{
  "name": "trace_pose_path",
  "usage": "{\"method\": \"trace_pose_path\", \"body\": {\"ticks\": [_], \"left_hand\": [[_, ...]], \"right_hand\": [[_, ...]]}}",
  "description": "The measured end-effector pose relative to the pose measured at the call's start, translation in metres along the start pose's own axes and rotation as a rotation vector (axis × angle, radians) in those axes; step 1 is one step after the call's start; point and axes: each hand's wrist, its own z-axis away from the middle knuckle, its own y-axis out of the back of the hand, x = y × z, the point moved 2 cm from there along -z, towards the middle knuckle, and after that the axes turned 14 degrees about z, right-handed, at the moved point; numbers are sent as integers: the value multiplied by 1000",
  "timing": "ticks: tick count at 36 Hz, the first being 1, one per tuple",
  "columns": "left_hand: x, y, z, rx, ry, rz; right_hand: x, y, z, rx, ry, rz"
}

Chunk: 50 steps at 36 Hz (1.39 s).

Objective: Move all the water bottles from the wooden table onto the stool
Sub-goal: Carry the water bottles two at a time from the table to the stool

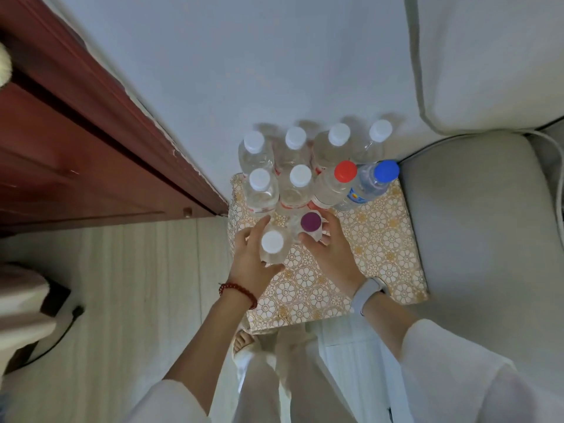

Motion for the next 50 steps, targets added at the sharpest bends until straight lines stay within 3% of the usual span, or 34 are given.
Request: {"method": "trace_pose_path", "body": {"ticks": [4, 9, 14, 25, 35, 40, 44, 50], "left_hand": [[2, 6, -3, -10, -23, -52], [7, 3, -1, 249, -11, -34], [17, -6, -9, 339, -25, -39], [6, -4, -12, 251, -57, -82], [6, 4, 10, 176, 109, -45], [-8, 44, 67, 287, 179, -32], [-34, 103, 144, 446, 237, -21], [-83, 195, 319, 737, 338, -39]], "right_hand": [[3, 1, -1, -14, 6, -23], [4, -2, -1, -3, 9, 5], [-1, -1, -5, 2, 24, 24], [-2, -3, -15, -20, -9, 17], [-4, -7, 13, -79, -164, 85], [-17, -27, 48, -298, -307, 326], [-55, -77, 90, -464, -155, 503], [-127, -189, 208, -627, 254, 678]]}}
